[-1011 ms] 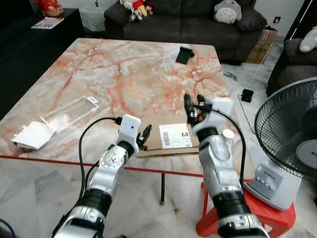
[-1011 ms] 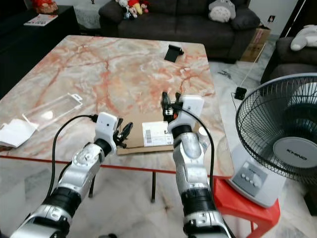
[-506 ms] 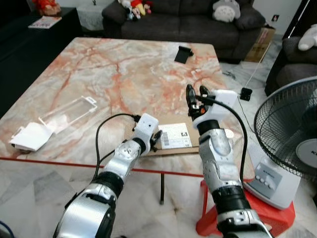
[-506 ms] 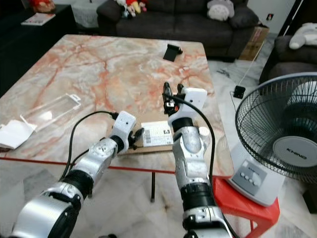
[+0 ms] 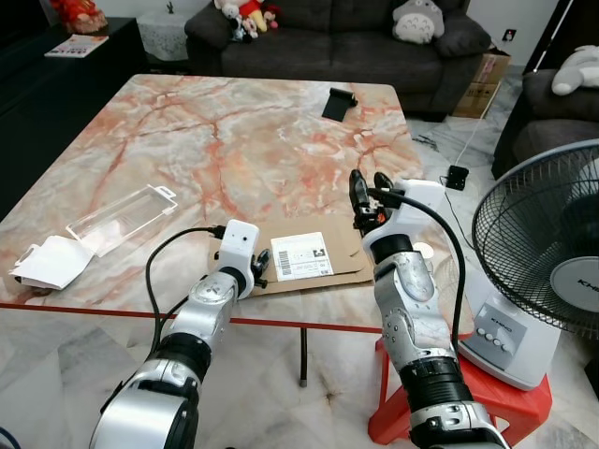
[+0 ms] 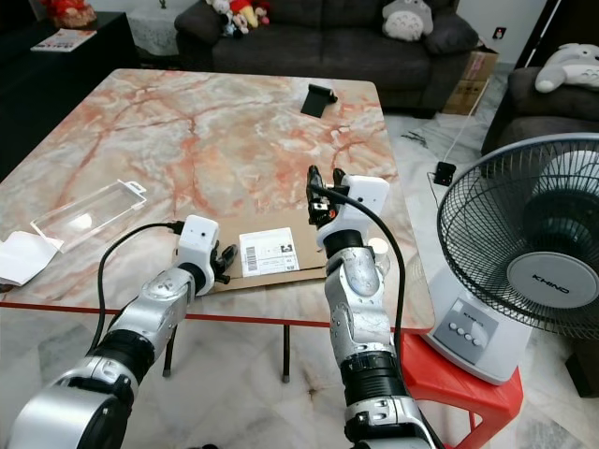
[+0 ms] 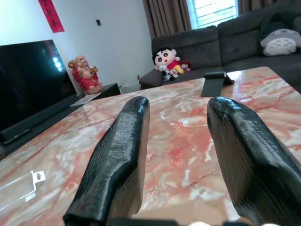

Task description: Picking trash to rubbish bin

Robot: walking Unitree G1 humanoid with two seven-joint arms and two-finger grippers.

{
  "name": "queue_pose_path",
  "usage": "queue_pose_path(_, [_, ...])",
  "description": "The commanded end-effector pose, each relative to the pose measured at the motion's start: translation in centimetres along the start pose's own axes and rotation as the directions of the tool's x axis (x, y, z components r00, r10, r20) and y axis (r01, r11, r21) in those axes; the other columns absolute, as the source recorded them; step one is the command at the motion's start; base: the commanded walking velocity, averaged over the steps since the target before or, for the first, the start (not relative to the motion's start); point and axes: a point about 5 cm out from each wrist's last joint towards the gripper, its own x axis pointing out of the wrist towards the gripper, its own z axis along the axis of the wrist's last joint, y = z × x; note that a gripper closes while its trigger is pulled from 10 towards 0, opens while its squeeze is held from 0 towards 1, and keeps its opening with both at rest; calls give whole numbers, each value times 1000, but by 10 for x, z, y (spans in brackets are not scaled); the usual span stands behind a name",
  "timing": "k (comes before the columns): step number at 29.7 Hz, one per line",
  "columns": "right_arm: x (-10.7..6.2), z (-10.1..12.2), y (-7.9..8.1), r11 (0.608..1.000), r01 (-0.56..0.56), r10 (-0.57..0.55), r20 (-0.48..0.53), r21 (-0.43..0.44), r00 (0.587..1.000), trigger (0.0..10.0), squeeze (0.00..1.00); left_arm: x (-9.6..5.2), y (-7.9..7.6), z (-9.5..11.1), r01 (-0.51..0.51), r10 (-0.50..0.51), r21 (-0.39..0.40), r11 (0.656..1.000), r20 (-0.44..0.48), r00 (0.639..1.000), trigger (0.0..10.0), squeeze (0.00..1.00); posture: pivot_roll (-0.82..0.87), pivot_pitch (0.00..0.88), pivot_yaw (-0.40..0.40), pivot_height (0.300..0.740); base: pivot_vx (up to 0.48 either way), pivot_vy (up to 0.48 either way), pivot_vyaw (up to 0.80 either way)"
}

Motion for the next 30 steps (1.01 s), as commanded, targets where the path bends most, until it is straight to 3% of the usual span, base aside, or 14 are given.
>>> queue_pose_path(1, [3,0,3,1000,-14,14,-5,4,1000,10000,0,-9,-2,-31,4,-5,-9,1000,-168,986,10000,0,15,93,-36,740,0,0,0])
queue_pose_path(2, [3,0,4,1000,-16,16,-7,4,1000,10000,0,-18,-6,-30,18,-19,-6,1000,-166,986,10000,0,22,93,-36,740,0,0,0])
queue_pose_path(8, [7,0,5,1000,-25,25,-7,9,1000,10000,0,-40,-17,-13,32,-28,22,999,-157,987,10000,0,40,85,-45,740,0,0,0])
queue_pose_path(18, [11,1,5,999,-38,38,-5,6,999,10000,0,-50,-18,23,-31,41,100,995,-100,994,10000,0,44,69,-54,740,0,0,0])
queue_pose_path(23, [13,1,7,999,-47,47,-4,5,999,10000,0,-52,0,52,-168,167,178,970,23,986,10000,0,49,66,-61,740,0,0,0])
queue_pose_path(29, [16,1,11,998,-66,66,-4,11,998,10000,0,-52,18,85,-279,244,116,953,249,937,10000,0,50,54,-66,740,0,0,0])
queue_pose_path(30, [17,1,11,998,-68,68,-4,11,998,10000,0,-53,19,88,-285,248,106,953,272,930,10000,459,50,54,-66,740,0,0,0])
